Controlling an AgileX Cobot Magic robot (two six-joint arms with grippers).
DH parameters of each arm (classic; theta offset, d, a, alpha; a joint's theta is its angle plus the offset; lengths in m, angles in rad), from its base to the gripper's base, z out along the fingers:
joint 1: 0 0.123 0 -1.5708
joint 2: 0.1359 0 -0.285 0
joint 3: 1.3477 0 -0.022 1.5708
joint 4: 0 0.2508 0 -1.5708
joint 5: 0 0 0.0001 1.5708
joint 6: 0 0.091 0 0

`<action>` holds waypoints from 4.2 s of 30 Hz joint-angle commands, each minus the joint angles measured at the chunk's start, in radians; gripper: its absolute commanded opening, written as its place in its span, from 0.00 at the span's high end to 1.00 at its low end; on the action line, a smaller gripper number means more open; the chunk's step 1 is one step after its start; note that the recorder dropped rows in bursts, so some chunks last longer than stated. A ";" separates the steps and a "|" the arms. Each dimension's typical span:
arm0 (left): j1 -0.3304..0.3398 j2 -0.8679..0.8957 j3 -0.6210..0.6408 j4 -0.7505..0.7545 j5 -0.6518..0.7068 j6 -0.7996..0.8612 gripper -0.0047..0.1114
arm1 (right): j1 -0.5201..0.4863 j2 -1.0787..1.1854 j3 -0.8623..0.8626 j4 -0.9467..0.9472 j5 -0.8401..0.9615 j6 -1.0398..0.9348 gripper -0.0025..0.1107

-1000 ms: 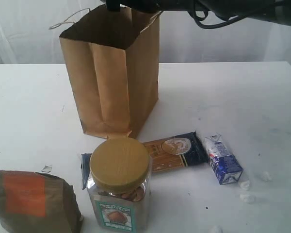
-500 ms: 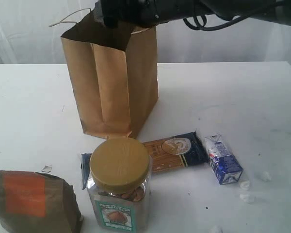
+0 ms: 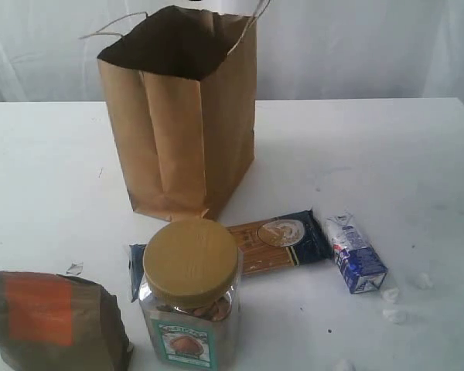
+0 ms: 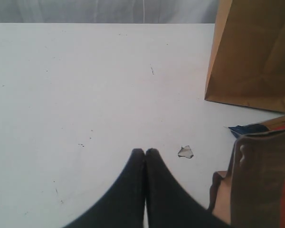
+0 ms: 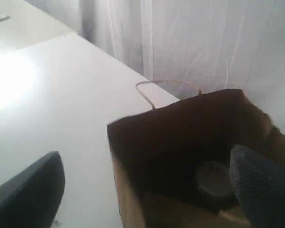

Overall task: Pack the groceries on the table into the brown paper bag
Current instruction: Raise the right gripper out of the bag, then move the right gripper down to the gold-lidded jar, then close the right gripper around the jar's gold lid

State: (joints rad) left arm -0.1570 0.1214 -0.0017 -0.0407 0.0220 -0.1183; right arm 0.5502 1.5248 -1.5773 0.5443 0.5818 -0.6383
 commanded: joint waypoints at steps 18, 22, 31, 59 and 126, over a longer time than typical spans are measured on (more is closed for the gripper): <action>-0.007 -0.009 0.002 -0.010 0.003 -0.006 0.96 | 0.003 -0.218 0.455 0.014 0.639 0.035 0.25; -0.007 -0.009 0.002 -0.010 0.003 -0.006 0.96 | 0.031 -0.216 0.572 0.064 0.560 -0.181 0.25; -0.007 -0.009 0.002 -0.010 0.003 -0.006 0.96 | 0.036 -0.215 0.708 0.057 0.254 -0.189 0.25; -0.007 -0.009 0.002 -0.010 0.003 -0.006 0.96 | 0.240 -0.004 0.160 -0.357 0.458 0.016 0.25; -0.007 -0.012 0.002 -0.010 0.003 -0.006 0.96 | 0.281 0.208 0.160 -0.416 0.505 -0.010 0.05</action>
State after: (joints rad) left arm -0.1570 0.1177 -0.0017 -0.0407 0.0220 -0.1183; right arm 0.8301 1.7332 -1.4131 0.1653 1.0885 -0.6547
